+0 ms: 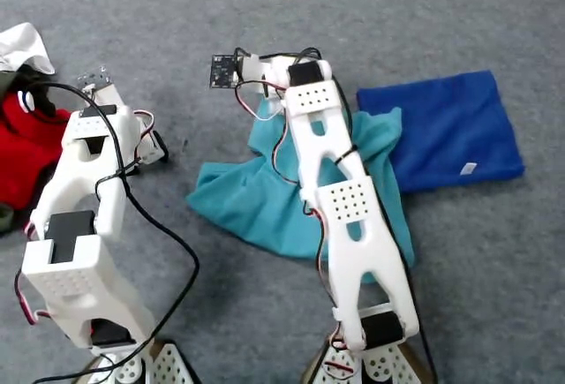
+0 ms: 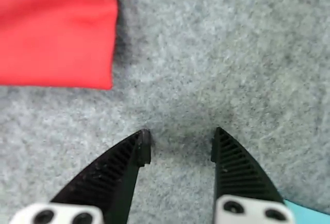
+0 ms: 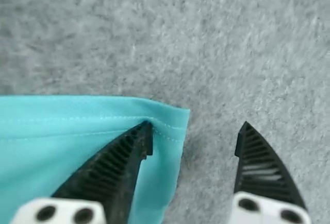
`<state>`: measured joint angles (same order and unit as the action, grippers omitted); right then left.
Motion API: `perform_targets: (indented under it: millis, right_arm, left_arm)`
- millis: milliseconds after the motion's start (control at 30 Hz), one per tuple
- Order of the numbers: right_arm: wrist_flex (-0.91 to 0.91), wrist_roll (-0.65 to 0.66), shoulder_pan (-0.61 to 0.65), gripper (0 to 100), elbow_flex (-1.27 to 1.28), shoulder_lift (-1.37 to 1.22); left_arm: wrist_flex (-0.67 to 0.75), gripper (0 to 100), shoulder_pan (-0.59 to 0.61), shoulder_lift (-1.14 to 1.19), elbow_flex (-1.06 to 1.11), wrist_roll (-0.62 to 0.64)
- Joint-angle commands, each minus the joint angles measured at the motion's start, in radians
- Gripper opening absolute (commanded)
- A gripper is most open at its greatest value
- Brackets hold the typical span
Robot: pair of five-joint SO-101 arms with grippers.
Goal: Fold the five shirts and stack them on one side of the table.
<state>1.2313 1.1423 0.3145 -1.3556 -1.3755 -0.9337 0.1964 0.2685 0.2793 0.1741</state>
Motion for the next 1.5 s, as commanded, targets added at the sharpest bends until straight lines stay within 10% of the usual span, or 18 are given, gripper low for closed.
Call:
perform_targets:
  millis: [0, 167, 500, 900, 1467]
  right_arm:
    - [0.023, 0.029, 0.010, 16.9, 0.008, -0.031]
    - [0.023, 0.037, 0.010, 0.4, 0.010, -0.033]
    - [0.052, 0.026, 0.010, 0.3, -0.035, -0.010]
    - [0.089, -0.285, 0.010, 0.3, -0.268, 0.166]
    - [0.439, -0.377, -0.127, 0.2, -0.308, 0.854]
  left_arm:
    - [-0.006, 20, -0.003, -0.004, -0.048, -0.005]
    - [-0.002, 20, -0.003, -0.004, -0.046, -0.005]
    - [0.002, 20, -0.003, -0.004, -0.046, -0.005]
    - [0.028, 20, 0.000, -0.004, -0.043, -0.005]
    - [-0.094, 21, 0.018, -0.013, -0.103, 0.003]
